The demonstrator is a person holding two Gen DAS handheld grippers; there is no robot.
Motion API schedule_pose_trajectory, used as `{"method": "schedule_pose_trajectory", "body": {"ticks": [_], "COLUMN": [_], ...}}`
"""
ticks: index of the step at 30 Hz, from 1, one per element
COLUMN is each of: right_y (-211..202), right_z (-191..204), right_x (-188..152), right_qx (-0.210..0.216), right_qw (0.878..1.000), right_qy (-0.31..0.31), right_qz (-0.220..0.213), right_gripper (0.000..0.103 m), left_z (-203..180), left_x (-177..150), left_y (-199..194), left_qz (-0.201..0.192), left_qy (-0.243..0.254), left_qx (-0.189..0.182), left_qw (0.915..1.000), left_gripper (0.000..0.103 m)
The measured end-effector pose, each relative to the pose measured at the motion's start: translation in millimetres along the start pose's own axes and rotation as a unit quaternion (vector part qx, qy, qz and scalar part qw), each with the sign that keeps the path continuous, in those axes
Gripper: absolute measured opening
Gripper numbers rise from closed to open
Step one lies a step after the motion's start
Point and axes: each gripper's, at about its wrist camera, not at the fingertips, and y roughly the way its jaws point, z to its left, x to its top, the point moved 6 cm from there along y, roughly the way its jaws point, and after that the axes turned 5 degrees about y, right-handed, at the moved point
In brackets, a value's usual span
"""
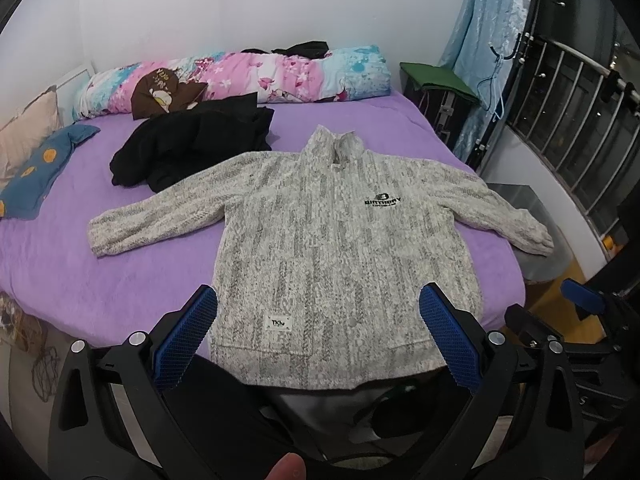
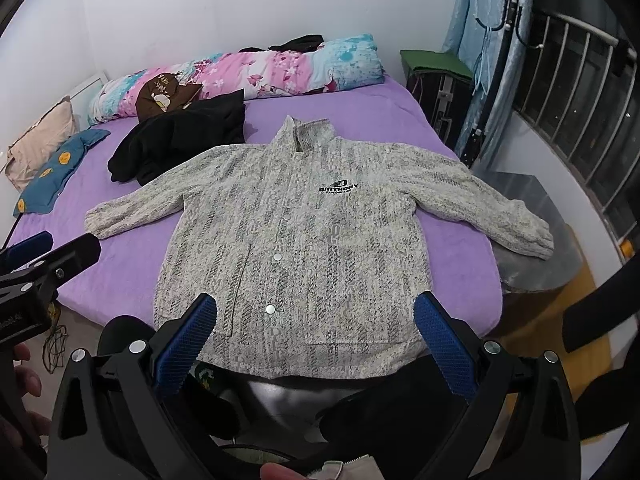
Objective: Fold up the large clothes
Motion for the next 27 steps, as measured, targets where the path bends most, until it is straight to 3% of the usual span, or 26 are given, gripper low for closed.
{"method": "schedule_pose_trajectory", "body": {"ticks": [27], "right_y": [-3.2], "right_z": [2.5], "right_x": [1.5], "right_qx": [0.002], "right_qw": [1.000], "right_qy": [-0.003], "right_qz": [-0.003], "right_gripper": [0.097], "left_z": [2.8], "left_x": [-0.9], "left_y": [-1.8], "left_qz": [0.004], "left_qy": [-0.001], "left_qx": [-0.005], "left_qw": [1.0000], "left_gripper": [0.097]}}
